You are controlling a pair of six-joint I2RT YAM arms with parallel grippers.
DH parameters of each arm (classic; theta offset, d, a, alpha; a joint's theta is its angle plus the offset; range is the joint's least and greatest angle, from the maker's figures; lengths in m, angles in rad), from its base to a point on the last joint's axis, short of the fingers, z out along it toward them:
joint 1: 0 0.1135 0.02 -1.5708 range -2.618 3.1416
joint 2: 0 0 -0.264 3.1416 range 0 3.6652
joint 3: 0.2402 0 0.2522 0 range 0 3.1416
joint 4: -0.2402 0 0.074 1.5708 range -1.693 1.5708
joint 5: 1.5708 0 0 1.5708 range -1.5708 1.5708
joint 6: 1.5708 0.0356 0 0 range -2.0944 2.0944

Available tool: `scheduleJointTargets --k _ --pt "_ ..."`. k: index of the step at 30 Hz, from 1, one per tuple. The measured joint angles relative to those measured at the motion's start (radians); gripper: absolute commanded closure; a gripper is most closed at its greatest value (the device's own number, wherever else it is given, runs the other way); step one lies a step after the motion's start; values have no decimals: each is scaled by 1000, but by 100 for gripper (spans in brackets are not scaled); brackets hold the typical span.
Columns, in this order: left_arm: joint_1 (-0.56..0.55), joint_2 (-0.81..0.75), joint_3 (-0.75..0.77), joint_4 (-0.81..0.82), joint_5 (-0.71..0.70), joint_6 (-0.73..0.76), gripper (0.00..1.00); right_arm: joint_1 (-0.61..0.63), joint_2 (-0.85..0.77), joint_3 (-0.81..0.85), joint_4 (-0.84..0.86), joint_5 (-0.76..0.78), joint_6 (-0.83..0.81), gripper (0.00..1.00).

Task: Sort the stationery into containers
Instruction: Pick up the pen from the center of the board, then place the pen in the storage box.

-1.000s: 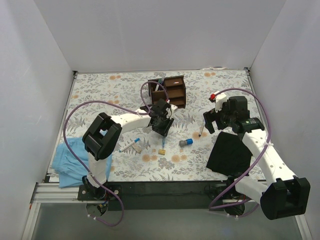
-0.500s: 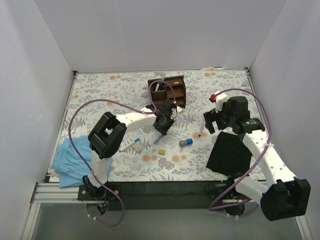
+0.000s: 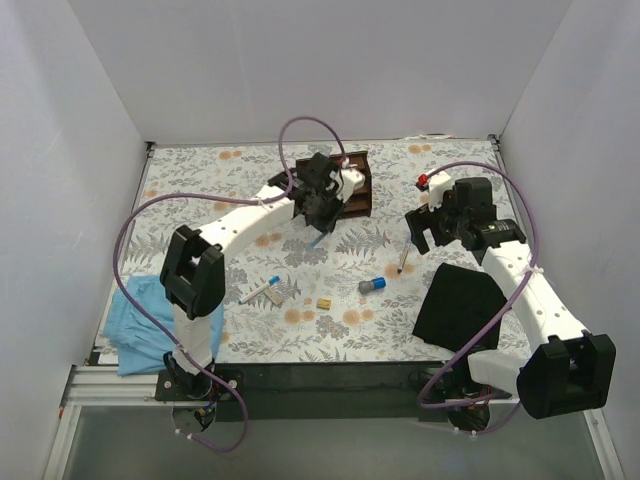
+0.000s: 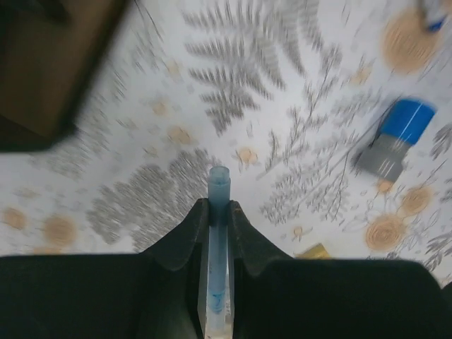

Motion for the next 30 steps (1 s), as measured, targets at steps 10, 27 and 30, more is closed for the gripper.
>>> scheduleJointTargets --k 10,27,30 --pt "155 -290 68 473 84 122 100 0 85 79 3 39 -9 2" --pt "197 -98 -273 1469 85 64 100 0 204 162 8 82 -46 2" --pt "197 -98 -273 1542 76 54 100 0 204 162 8 82 -46 2"
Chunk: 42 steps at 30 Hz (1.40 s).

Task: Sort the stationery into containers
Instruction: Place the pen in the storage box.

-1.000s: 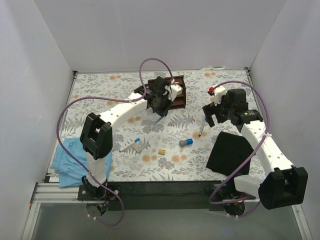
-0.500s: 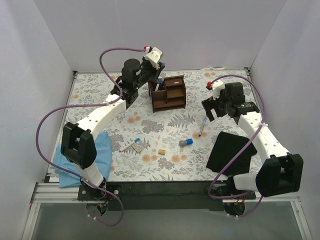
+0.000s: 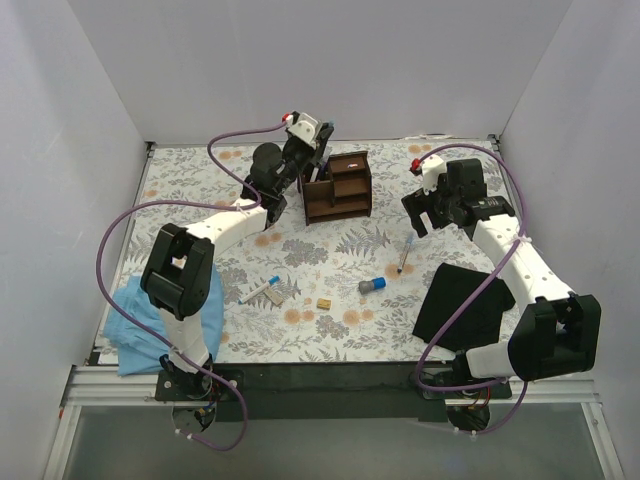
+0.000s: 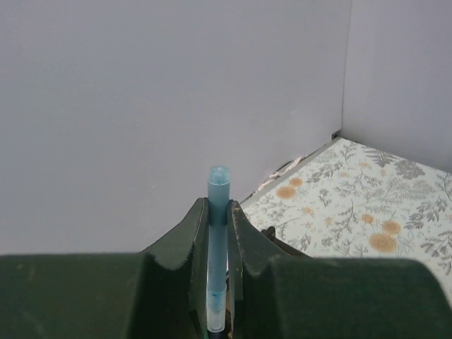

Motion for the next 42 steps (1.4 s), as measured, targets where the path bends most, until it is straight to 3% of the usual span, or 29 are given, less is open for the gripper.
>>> scheduleJointTargets --k 8,29,30,34,37,42 --pt "8 22 -40 102 -29 -9 100 0 2 0 0 0 0 2" --pt "68 108 -82 105 -10 -63 100 0 54 31 -7 0 1 2" --pt "70 115 -85 103 -9 -66 82 0 56 33 -7 0 0 2" --pt "75 127 -94 88 4 -67 53 0 73 50 -9 -2 1 2" --pt "77 127 -92 84 13 -66 38 0 93 66 -9 -9 1 2" --pt "79 121 -74 46 19 -64 30 0 130 92 -9 -20 1 2"
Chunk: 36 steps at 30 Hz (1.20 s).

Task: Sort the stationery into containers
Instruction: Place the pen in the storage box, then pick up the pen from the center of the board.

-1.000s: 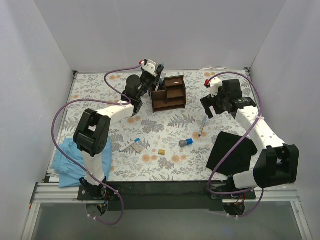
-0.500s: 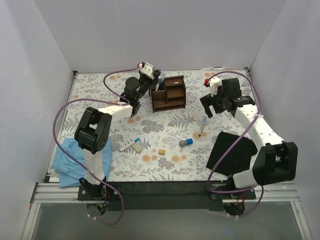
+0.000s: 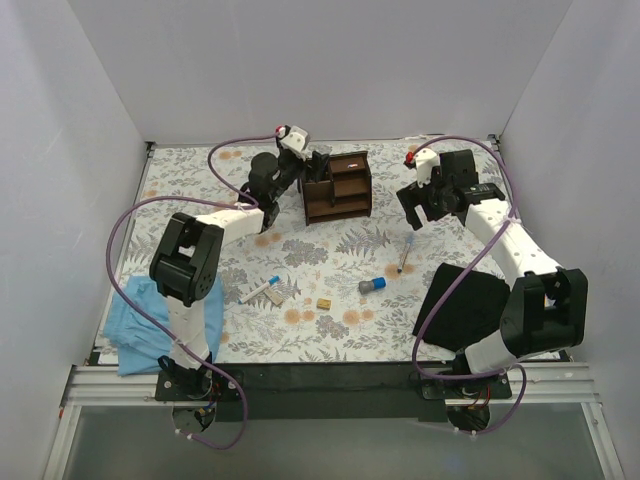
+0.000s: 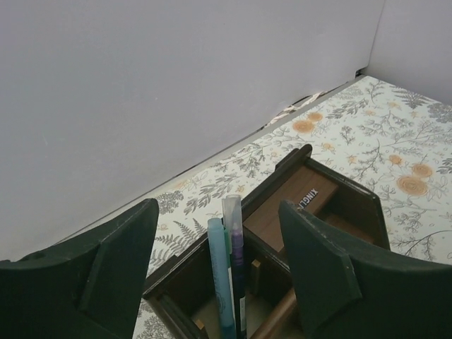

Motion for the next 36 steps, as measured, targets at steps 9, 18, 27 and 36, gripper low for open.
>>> scheduleJointTargets --k 9,18,27,36 --pt "5 -313 -16 -274 -19 87 17 0 2 5 -2 -38 13 2" --pt "25 -642 37 -1135 175 275 39 0 -41 -32 3 -70 35 2" --pt "21 -419 -92 -1616 205 379 46 0 -86 -60 1 -98 57 3" --pt "-14 -323 -103 -1594 59 340 51 0 -129 -120 2 -116 57 3"
